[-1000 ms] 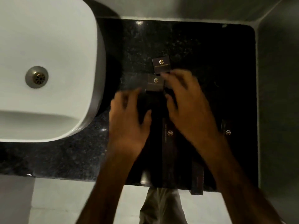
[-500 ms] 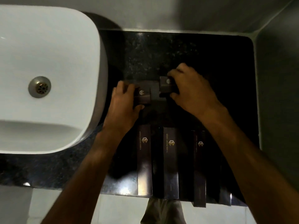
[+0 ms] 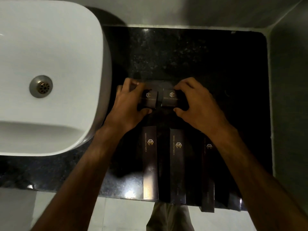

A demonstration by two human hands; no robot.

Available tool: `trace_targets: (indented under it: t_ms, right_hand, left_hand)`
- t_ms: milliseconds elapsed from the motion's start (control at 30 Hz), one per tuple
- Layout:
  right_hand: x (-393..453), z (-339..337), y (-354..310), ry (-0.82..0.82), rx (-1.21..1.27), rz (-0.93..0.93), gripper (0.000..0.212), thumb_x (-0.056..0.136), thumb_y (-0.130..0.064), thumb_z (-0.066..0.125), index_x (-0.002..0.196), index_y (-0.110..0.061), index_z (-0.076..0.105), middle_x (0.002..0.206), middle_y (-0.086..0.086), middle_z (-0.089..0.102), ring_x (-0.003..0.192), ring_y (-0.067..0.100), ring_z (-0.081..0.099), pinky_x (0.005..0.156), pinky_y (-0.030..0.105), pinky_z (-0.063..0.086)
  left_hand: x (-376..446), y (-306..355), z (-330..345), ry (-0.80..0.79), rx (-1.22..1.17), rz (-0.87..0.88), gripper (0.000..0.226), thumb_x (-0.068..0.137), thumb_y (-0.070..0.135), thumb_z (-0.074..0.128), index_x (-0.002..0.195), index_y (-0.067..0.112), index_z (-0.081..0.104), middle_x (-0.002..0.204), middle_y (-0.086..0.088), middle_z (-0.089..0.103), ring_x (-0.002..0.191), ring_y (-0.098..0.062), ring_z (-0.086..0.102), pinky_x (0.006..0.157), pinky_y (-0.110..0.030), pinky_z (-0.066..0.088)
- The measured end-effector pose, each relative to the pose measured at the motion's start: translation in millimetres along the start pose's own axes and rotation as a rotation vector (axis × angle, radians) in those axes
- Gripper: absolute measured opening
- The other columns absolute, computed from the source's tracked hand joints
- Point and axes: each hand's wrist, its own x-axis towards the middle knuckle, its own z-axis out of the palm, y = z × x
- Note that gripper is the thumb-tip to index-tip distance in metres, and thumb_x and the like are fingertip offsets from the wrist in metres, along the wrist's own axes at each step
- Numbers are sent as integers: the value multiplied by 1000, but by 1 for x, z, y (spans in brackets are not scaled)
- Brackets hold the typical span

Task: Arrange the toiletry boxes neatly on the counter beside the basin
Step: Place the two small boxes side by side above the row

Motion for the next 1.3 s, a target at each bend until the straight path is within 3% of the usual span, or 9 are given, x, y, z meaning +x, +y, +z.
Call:
trace_targets:
  t_ms: [133,333,500,700,867,1033,1200,1300]
  right_hand:
    - [-1,0,3,-2,22,1,61,69,-18,83,124,-15,57,134,-1,48,118,17,52,100,27,44]
    - [0,0,5,4,47,-16,60,67,-20,83,122,-16,58,131,-1,50,115,15,53,96,22,43]
    - [0,-2,4,22,65,-22,56,67,-18,83,118,-16,60,128,0,52,112,16,55,95,26,48]
    - [-1,0,4,17,63,-9,56,68,-18,82,120,-15,60,130,0,51,113,14,53,93,14,37]
    - [-1,-2,3,9,60,-10,59,68,-19,83,122,-15,59,132,0,51,114,16,54,96,23,45]
    - [-1,0,3,4,40,4,61,69,-20,82,126,-16,58,133,-2,49,116,14,51,89,6,30]
    - [-2,1,3,23,60,-3,62,70,-19,82,127,-15,58,133,-2,50,117,15,53,97,18,39]
    - [-3,2,4,27,64,-5,60,71,-18,81,127,-14,59,133,0,51,116,15,54,96,13,37]
  left_hand:
    - [2,5,-1,2,-17,-14,70,72,29,83,134,27,52,136,-8,38,122,-34,41,106,-41,40]
    - [5,9,0,-12,-26,-22,70,74,29,82,136,27,50,140,-7,37,127,-32,37,102,-32,33]
    - [6,10,-1,-22,-18,-17,70,74,27,82,136,28,50,139,-6,36,125,-31,37,99,-27,31]
    - [5,10,-1,-18,-37,-11,70,73,24,83,135,28,51,138,-6,37,124,-31,38,103,-33,35]
    - [5,10,-1,-17,-47,-13,70,74,24,82,136,28,50,139,-7,37,124,-32,38,103,-33,35]
    - [3,12,-1,-15,-55,-23,70,74,22,82,136,30,49,139,-6,36,124,-31,37,105,-37,38]
    - [4,10,0,-6,-54,-14,70,74,24,82,136,30,50,138,-6,37,123,-31,38,104,-35,36]
    - [3,10,1,-14,-65,-17,71,75,24,82,137,30,49,140,-6,36,125,-31,37,106,-37,38]
